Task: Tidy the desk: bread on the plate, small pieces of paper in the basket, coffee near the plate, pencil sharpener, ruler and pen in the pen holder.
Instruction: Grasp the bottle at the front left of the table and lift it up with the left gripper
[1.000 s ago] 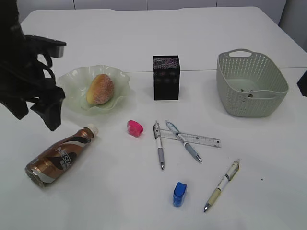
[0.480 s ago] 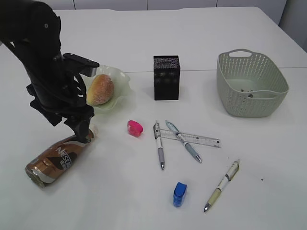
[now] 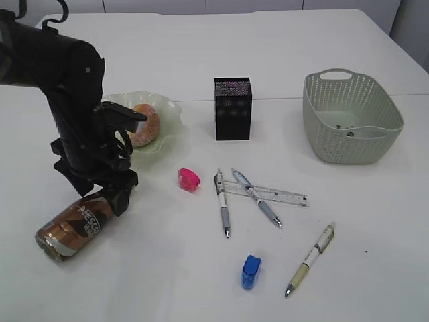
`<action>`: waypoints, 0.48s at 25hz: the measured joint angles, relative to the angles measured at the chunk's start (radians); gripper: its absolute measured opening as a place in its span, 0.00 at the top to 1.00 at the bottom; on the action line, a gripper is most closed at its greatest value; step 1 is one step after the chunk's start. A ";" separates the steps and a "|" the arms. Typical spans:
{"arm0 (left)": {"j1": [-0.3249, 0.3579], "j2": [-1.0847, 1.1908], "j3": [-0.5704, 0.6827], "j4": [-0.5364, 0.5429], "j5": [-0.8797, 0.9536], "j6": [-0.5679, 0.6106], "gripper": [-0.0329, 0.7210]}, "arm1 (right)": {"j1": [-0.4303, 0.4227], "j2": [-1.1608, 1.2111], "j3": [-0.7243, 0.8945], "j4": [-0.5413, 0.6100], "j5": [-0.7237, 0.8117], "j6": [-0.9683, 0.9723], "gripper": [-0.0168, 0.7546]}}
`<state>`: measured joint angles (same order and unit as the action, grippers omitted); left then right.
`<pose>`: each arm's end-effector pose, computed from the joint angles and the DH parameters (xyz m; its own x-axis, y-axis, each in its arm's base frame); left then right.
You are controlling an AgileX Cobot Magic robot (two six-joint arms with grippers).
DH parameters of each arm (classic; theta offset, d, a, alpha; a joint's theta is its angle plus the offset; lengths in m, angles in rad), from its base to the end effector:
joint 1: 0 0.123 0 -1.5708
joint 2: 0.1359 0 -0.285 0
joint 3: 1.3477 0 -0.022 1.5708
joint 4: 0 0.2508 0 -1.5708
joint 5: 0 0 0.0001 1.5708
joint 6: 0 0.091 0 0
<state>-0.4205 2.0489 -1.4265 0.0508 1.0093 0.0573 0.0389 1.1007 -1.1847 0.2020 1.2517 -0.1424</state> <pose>0.3608 -0.1571 0.1561 -0.8750 0.4835 -0.0232 0.4822 0.8749 0.0451 0.1915 0.0248 0.3780 -0.8658 -0.1105 -0.4880 -0.1971 0.9718 0.1298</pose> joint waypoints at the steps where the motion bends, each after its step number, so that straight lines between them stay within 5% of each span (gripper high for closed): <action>1: 0.000 0.010 0.000 0.003 0.000 0.000 0.14 | 0.000 -0.001 0.000 0.000 0.000 0.000 0.28; 12: 0.000 0.075 -0.020 0.034 -0.011 0.000 0.15 | 0.000 -0.024 0.000 0.000 0.000 0.000 0.28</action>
<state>-0.4205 2.1235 -1.4467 0.0852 0.9982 0.0573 0.0389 1.0766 -1.1847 0.2020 1.2517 -0.1424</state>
